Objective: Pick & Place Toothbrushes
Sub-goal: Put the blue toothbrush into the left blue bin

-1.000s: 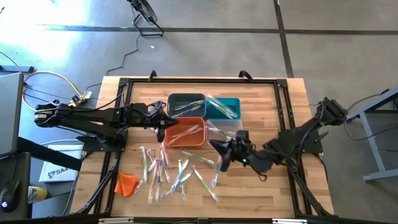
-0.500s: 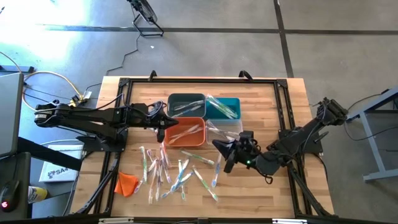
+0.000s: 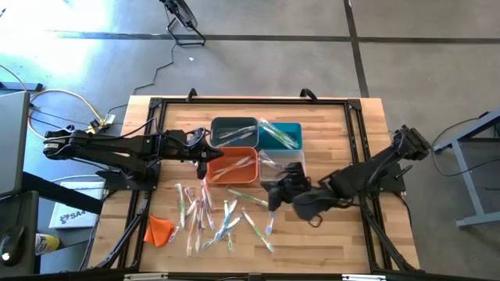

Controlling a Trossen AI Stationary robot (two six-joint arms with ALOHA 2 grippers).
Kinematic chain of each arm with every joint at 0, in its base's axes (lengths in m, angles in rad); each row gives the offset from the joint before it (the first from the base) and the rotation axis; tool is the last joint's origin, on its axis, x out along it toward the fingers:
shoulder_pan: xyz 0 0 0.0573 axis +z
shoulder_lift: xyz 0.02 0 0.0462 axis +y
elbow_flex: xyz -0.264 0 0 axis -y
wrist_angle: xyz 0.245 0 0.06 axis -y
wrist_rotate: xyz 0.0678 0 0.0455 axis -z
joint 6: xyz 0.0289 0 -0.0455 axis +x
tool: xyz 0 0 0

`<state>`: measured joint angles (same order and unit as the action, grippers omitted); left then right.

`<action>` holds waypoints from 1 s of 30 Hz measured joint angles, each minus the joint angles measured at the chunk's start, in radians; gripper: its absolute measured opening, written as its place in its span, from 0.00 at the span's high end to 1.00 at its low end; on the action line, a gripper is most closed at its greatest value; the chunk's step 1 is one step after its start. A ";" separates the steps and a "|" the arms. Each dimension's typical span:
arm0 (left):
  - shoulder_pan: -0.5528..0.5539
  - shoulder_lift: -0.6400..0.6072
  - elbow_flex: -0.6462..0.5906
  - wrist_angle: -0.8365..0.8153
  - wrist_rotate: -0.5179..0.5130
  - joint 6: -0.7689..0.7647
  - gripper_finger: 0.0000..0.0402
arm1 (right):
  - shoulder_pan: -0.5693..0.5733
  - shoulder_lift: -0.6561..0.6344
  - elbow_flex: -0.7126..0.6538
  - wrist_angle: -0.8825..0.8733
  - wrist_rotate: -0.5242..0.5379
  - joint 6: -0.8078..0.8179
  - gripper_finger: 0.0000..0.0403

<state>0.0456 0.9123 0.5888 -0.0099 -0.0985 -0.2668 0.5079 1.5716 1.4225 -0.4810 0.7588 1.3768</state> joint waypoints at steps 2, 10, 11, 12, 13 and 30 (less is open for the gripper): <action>0.000 0.000 0.000 -0.001 0.000 0.005 1.00 | -0.022 0.041 0.045 -0.152 -0.103 0.108 0.99; 0.000 0.000 0.000 -0.001 0.000 0.008 1.00 | -0.065 0.208 0.083 -0.289 -0.467 0.335 0.99; 0.000 0.000 0.000 -0.002 0.000 0.008 1.00 | -0.066 0.227 0.083 -0.287 -0.492 0.357 0.99; 0.000 0.000 0.000 -0.002 0.000 0.008 1.00 | -0.065 0.245 0.083 -0.285 -0.518 0.384 0.99; 0.000 0.000 0.000 -0.001 0.000 0.008 1.00 | -0.065 0.263 0.083 -0.285 -0.543 0.409 0.99; 0.000 0.000 0.000 -0.001 0.000 0.008 1.00 | -0.063 0.353 0.083 -0.344 -0.665 0.541 0.99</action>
<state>0.0456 0.9123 0.5888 -0.0105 -0.0982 -0.2592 0.4446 1.9244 1.5051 -0.8253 0.0938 1.9176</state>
